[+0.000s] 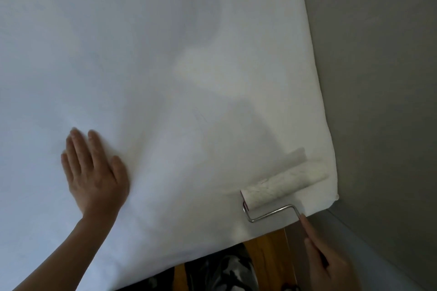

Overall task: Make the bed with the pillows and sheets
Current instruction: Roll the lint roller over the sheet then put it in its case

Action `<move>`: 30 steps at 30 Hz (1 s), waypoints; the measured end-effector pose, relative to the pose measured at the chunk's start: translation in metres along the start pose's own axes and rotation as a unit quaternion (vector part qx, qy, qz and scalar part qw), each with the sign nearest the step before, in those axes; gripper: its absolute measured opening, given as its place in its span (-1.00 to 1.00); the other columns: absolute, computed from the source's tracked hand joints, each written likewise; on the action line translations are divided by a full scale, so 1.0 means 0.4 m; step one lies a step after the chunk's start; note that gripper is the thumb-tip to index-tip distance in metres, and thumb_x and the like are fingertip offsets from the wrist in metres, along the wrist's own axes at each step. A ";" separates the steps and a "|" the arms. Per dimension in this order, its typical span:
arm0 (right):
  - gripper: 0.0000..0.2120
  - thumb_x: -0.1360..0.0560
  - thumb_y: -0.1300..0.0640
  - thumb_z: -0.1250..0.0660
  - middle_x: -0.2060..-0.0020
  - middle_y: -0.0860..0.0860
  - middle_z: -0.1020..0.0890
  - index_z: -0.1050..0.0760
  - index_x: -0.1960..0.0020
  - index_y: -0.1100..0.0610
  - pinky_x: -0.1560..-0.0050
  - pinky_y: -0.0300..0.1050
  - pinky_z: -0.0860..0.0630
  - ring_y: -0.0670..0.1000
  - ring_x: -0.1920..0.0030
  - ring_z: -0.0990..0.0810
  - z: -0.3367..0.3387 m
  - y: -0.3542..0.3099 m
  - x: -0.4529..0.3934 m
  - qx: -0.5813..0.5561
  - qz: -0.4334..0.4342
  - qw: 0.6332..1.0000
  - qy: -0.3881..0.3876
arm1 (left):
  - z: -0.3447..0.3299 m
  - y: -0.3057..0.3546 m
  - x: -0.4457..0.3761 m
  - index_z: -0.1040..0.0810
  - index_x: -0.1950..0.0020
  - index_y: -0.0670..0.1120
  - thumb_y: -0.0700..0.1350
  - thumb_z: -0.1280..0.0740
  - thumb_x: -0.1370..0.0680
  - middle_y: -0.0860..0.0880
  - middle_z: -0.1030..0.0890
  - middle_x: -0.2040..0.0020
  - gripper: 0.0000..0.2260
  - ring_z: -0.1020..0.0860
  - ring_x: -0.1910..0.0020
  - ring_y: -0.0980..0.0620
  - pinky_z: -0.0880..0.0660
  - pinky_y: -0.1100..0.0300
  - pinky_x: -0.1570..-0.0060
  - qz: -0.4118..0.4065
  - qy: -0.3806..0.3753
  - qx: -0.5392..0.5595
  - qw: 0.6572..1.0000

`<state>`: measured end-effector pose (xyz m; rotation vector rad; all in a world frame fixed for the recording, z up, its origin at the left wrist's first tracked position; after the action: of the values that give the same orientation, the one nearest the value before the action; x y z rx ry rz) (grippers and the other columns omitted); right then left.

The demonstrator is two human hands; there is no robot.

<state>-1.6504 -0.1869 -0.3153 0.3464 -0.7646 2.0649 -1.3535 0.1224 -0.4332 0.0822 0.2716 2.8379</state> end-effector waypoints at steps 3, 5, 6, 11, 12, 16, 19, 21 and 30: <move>-0.66 -0.59 0.16 -0.25 0.49 -0.26 -0.48 -0.45 -0.28 -0.17 0.46 -0.50 -0.23 -0.24 0.55 -0.34 0.011 -0.066 -0.075 -0.026 0.000 0.999 0.045 | -0.003 -0.004 0.001 -0.15 -0.54 -0.26 -0.10 -0.05 -0.62 -0.34 -0.12 -0.53 -0.49 -0.11 -0.53 -0.30 -0.03 -0.17 -0.50 0.011 -0.007 0.000 1.000; -0.67 -0.59 0.16 -0.22 0.44 -0.27 -0.54 -0.44 -0.29 -0.14 0.43 -0.50 -0.25 -0.24 0.51 -0.40 -0.011 -0.153 -0.181 -0.058 0.005 0.997 0.042 | -0.005 -0.005 0.000 -0.13 -0.55 -0.25 -0.09 -0.03 -0.62 -0.32 -0.11 -0.54 -0.49 -0.10 -0.53 -0.28 0.00 -0.16 -0.50 0.030 -0.014 0.005 0.999; -0.66 -0.59 0.13 -0.21 0.44 -0.22 -0.55 -0.43 -0.32 -0.12 0.44 -0.47 -0.26 -0.21 0.49 -0.42 -0.025 -0.209 -0.243 -0.066 0.014 0.997 0.036 | -0.009 -0.002 -0.002 -0.11 -0.56 -0.24 -0.08 -0.01 -0.62 -0.31 -0.09 -0.55 -0.48 -0.08 -0.54 -0.26 0.02 -0.15 -0.50 0.043 -0.016 0.009 0.999; -0.64 -0.63 0.10 -0.14 0.12 0.09 -0.68 -0.41 -0.40 -0.11 0.13 -0.02 -0.53 0.10 0.15 -0.62 -0.094 -0.547 -0.508 -0.071 0.119 0.990 0.031 | -0.031 0.006 -0.010 -0.02 -0.58 -0.20 -0.05 0.05 -0.65 -0.27 -0.04 -0.57 -0.48 -0.02 -0.56 -0.22 0.12 -0.08 -0.51 0.091 -0.018 0.002 0.996; -0.63 -0.63 0.10 -0.12 0.05 0.09 -0.68 -0.39 -0.41 -0.12 0.06 0.01 -0.53 0.14 0.07 -0.61 -0.098 -0.615 -0.546 -0.070 0.132 0.988 0.033 | -0.033 0.005 -0.010 -0.02 -0.58 -0.21 -0.06 0.04 -0.65 -0.28 -0.05 -0.57 -0.49 -0.03 -0.55 -0.23 0.12 -0.08 -0.51 0.088 -0.018 -0.003 0.996; -0.59 -0.64 0.15 -0.06 -0.15 0.00 -0.62 -0.34 -0.45 -0.07 0.08 -0.19 -0.38 0.06 -0.12 -0.57 -0.136 -0.795 -0.662 -0.009 0.149 0.989 0.007 | -0.039 0.003 -0.007 -0.03 -0.58 -0.23 -0.07 0.04 -0.66 -0.30 -0.06 -0.56 -0.49 -0.05 -0.55 -0.25 0.07 -0.12 -0.50 0.081 -0.008 -0.020 0.996; -0.59 -0.62 0.14 -0.07 -0.21 0.01 -0.58 -0.36 -0.44 -0.06 0.05 -0.20 -0.31 0.08 -0.19 -0.55 -0.167 -0.790 -0.686 0.026 0.122 0.992 -0.035 | -0.044 0.003 -0.011 -0.03 -0.58 -0.23 -0.08 0.03 -0.66 -0.31 -0.07 -0.55 -0.50 -0.05 -0.55 -0.26 0.06 -0.14 -0.50 0.082 -0.009 -0.022 0.996; -0.59 -0.61 0.13 -0.10 -0.20 0.02 -0.58 -0.36 -0.43 -0.10 0.05 -0.20 -0.31 0.09 -0.19 -0.54 -0.168 -0.746 -0.661 0.042 0.112 0.992 -0.046 | -0.044 0.001 -0.010 -0.03 -0.57 -0.24 -0.09 0.02 -0.65 -0.32 -0.07 -0.55 -0.49 -0.05 -0.55 -0.26 0.07 -0.15 -0.50 0.079 -0.013 -0.020 0.997; -0.62 -0.64 0.07 -0.14 0.27 0.04 -0.63 -0.35 -0.40 -0.23 0.29 -0.10 -0.43 0.07 0.27 -0.57 -0.155 -0.342 -0.361 0.025 0.048 0.996 -0.069 | -0.042 0.006 -0.016 -0.04 -0.57 -0.24 -0.09 0.02 -0.65 -0.31 -0.08 -0.55 -0.50 -0.06 -0.55 -0.24 0.08 -0.13 -0.50 0.071 -0.021 -0.021 0.997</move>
<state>-1.4533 -0.1832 -0.3826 0.4929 -0.8270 2.1703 -1.3494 0.1151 -0.4496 0.1579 0.2053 2.9775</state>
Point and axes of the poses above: each hand's wrist, its own x-axis away from the middle knuckle, its own z-axis out of the back of the hand, y = z × x, the point moved 9 cm from there along -x, towards the middle knuckle
